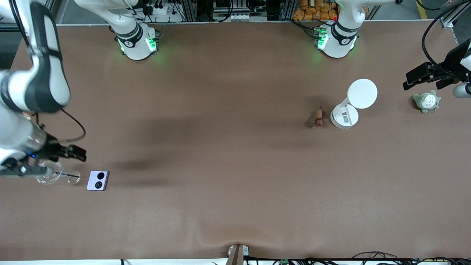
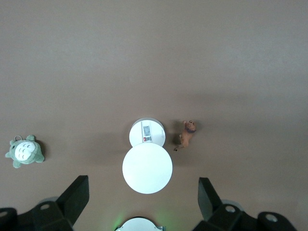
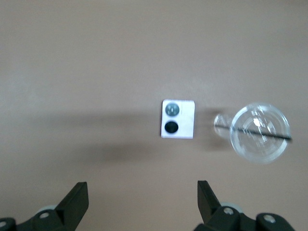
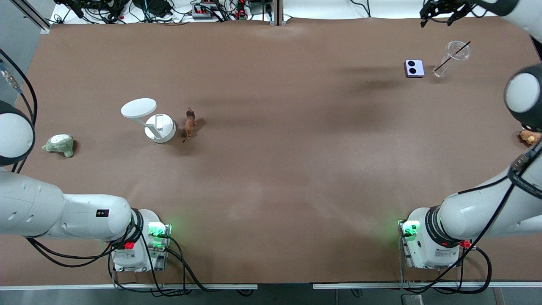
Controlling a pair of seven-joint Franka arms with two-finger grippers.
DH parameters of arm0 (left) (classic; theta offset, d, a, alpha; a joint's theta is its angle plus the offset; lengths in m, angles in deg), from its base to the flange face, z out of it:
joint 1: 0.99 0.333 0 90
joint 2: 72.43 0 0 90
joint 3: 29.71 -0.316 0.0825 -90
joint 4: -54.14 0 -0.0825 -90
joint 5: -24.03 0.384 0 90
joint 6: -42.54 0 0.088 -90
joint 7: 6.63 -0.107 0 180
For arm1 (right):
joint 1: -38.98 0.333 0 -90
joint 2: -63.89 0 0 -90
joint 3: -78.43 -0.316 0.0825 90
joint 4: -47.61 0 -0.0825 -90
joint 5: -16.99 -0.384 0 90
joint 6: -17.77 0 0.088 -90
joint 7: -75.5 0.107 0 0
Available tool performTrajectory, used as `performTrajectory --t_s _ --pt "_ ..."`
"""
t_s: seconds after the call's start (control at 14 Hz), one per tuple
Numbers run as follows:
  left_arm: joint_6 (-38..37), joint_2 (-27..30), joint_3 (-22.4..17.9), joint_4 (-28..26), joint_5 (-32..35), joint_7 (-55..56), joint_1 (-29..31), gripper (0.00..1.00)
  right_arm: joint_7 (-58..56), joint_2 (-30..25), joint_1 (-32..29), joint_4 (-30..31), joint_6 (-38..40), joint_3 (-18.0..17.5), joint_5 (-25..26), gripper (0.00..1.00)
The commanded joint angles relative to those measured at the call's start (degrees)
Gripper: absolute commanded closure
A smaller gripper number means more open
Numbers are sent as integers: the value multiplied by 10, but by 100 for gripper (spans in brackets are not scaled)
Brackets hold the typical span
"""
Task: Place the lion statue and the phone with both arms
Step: 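Open the right gripper and withdraw it from the phone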
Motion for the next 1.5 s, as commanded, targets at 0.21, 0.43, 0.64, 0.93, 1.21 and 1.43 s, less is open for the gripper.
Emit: performTrajectory --t_s 0.21,0.43,0.64,0.93,1.21,1.43 --pt "1 2 8 5 6 -5 2 0 49 -145 -34 54 122 -51 -12 0" --pt "1 0 12 5 9 -5 4 0 45 -156 -71 -12 237 -75 -12 0" --pt "1 1 12 5 19 -5 3 0 45 -156 -91 -73 313 -82 -11 0" --pt "1 2 17 5 29 -7 3 0 47 -167 -85 -68 287 -76 -11 0" --pt "1 2 16 5 29 -8 5 0 47 -165 -80 -63 272 -69 -7 0" --pt "1 2 17 5 28 -8 5 0 46 -164 -76 -54 261 -69 -4 0"
